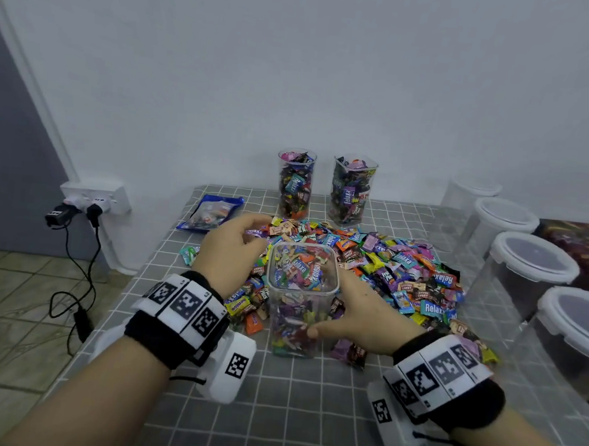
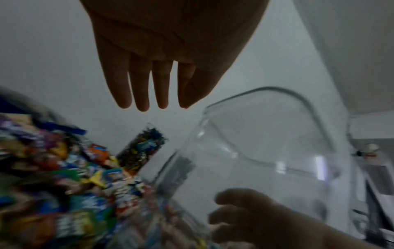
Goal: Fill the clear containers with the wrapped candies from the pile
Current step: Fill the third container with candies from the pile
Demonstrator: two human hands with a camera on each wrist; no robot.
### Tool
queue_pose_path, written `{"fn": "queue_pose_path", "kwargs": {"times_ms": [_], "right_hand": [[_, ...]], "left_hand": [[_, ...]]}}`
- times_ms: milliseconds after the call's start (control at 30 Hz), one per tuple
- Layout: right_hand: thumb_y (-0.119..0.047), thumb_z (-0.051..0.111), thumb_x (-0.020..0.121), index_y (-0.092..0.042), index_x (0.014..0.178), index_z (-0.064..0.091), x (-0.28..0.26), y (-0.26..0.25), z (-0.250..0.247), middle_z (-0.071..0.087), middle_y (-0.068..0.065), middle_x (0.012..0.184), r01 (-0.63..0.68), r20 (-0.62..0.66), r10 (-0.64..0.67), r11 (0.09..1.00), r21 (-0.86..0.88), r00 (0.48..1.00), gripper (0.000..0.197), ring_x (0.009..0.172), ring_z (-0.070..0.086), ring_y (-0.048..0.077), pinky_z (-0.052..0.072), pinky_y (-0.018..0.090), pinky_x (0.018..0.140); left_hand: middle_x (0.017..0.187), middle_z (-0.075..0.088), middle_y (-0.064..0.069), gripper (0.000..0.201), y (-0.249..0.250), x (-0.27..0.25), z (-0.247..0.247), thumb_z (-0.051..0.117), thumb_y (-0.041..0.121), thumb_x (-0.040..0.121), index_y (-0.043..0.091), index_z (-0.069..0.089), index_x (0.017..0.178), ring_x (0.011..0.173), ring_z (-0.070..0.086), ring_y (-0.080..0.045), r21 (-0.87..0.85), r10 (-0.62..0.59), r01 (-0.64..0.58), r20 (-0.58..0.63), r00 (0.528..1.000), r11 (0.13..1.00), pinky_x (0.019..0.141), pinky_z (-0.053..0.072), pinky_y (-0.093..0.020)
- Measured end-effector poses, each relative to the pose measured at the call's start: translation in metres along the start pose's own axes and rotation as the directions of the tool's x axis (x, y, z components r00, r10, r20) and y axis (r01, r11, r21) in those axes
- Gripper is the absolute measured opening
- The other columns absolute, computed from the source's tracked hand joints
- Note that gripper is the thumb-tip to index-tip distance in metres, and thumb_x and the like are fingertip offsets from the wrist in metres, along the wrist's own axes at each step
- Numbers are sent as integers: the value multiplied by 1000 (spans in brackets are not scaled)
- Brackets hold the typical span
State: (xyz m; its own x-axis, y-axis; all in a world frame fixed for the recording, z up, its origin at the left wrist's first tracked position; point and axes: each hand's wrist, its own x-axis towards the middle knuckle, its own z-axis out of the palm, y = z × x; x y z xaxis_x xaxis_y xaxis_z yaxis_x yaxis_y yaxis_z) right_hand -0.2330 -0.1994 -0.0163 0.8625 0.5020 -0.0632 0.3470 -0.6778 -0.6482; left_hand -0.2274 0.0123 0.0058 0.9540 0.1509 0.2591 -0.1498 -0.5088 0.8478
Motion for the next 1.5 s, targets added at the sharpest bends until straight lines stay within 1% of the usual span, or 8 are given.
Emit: {"fn": "queue_pose_path", "kwargs": {"times_ms": [133,233,367,533,733,1000,1333,1500], "right_hand": [[-40,75,74,-22,150,14,5,16,-8,16,-4,152,-80,106,117,950,-302,987,100,138,20,19,29,38,111],[-42,74,75,-25,151,6,7,24,-12,2,-1,158,-143,134,220,891,-431,966,104,143,9,22,28,42,113],[-51,73,73,-30,150,-7,11,27,-12,-10,-1,159,-203,194,349,825,-528,917,113,146,-4,23,26,52,112],[-56,71,73,-27,150,-10,14,23,-8,-9,1,159,-192,223,391,779,-597,893,116,146,-1,26,25,53,110],[-57,70,73,-27,152,0,17,26,-4,8,2,159,-162,230,381,760,-630,895,110,142,20,27,35,46,108],[-46,66,83,-23,140,39,17,21,2,56,4,130,-121,172,321,717,-686,931,67,115,54,24,48,34,89],[-14,50,92,-14,122,53,20,18,7,61,9,113,-99,139,271,706,-701,952,30,101,58,26,49,33,77],[-16,47,95,-15,120,57,22,18,6,63,9,112,-164,77,293,715,-680,953,27,99,58,26,45,31,73]], "left_hand": [[106,65,-2,32,-28,11,1,52,15,89,27,60,117,71,59,-19,349,-169,149,28,985,925,68,49,-30],[129,57,0,44,-49,18,7,61,34,85,28,52,128,104,58,-19,616,-302,143,162,939,775,86,48,-31],[152,26,-6,95,-65,19,17,74,56,67,32,26,146,135,35,-28,751,-457,95,291,840,654,105,38,-44],[154,18,-12,106,-64,16,24,72,56,70,31,8,150,136,30,-35,826,-545,16,357,759,563,106,37,-47],[141,46,-6,81,-57,11,26,72,46,75,27,33,143,122,49,-27,810,-505,-53,414,757,584,97,45,-39],[121,62,-4,47,-45,7,26,65,29,84,26,54,130,108,58,-23,824,-466,-102,412,783,557,88,50,-33],[109,67,-8,19,-40,4,28,53,18,92,17,67,106,101,61,-26,853,-364,-162,374,853,497,73,42,-27],[111,65,-11,22,-36,5,29,49,14,95,8,66,106,101,61,-28,856,-394,-76,313,864,512,80,47,-31]]}}
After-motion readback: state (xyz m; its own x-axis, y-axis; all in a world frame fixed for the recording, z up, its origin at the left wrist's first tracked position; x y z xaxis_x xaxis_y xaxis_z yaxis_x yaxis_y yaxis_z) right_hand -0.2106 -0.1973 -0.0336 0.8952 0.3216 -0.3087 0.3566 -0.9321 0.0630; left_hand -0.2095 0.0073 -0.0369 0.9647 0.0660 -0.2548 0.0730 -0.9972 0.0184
